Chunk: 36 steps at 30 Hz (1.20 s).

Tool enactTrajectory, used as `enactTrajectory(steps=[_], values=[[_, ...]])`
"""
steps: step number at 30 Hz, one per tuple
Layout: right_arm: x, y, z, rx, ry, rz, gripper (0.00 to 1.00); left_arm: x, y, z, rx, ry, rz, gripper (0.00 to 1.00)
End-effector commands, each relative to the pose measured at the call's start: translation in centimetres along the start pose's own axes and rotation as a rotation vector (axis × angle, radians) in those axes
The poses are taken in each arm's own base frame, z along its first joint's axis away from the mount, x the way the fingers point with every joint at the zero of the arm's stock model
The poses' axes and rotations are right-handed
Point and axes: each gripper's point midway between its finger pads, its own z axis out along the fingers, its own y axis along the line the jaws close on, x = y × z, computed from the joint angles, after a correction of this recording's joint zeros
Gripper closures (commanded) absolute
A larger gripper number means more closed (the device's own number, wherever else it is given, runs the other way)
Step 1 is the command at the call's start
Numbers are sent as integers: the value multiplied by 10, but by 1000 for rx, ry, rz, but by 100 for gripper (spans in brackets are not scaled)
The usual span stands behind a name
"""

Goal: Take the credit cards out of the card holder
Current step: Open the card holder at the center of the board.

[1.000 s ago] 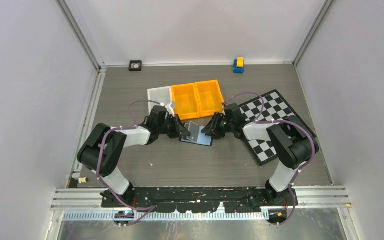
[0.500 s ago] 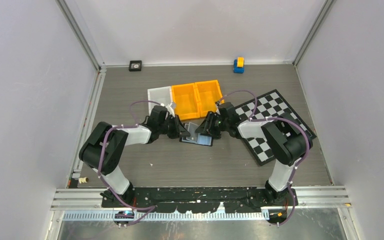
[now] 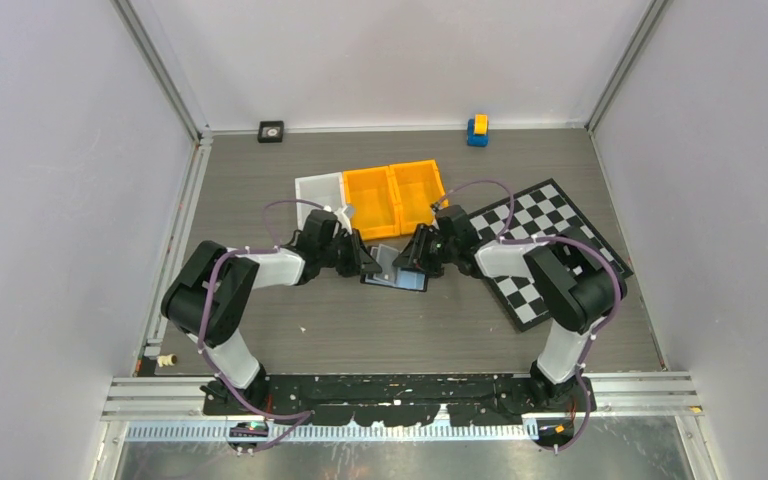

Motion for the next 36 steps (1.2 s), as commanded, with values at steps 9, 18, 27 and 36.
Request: enactTrajectory(steps=[9, 18, 27, 36], values=[[-27, -32, -33, 308, -144, -53, 73, -5, -6, -6, -17, -22, 41, 90], [-17, 23, -26, 15, -103, -108, 72, -4, -6, -5, -10, -16, 36, 90], [-2, 29, -1, -30, 5, -91, 71, -3, -9, -5, 7, -14, 33, 90], [-2, -25, 5, 240, 36, -69, 86, -7, -13, -11, 6, -34, 49, 90]])
